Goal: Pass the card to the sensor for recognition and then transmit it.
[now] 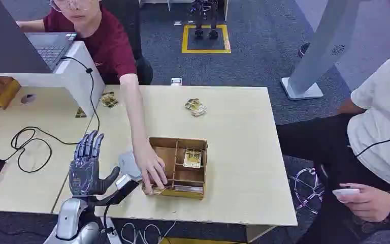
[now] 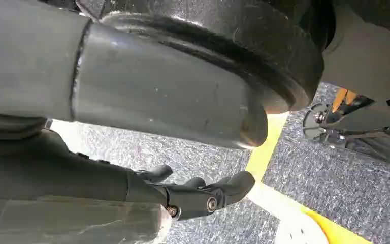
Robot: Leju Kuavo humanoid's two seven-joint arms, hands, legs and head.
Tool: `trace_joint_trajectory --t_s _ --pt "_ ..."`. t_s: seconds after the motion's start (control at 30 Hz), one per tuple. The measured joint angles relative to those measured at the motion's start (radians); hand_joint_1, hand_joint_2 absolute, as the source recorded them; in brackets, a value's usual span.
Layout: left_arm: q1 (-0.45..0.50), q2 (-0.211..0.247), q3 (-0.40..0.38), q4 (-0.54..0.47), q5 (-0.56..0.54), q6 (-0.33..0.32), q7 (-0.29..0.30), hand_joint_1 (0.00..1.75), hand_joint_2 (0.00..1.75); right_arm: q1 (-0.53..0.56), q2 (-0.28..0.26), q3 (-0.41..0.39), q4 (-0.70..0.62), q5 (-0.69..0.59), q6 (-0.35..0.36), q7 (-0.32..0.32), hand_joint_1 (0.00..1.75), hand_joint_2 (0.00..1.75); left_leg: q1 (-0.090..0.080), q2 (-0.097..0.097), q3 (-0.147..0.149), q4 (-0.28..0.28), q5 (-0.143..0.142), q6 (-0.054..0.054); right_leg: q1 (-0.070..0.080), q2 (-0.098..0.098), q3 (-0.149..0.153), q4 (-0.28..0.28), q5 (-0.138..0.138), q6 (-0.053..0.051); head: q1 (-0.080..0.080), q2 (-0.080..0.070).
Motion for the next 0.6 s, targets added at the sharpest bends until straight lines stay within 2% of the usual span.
trace_joint_trajectory --t_s 0.6 --pt "0.000 -0.001 0.000 0.000 0.000 -0.002 0.000 0.00 1.75 0.000 0.000 0.000 0.000 0.000 0.000 0.000 0.00 0.00 0.000 0.000 0.000 0.000 0.000 0.000 0.000 0.000 0.000 0.000 0.000 0.000 0.000 0.000"
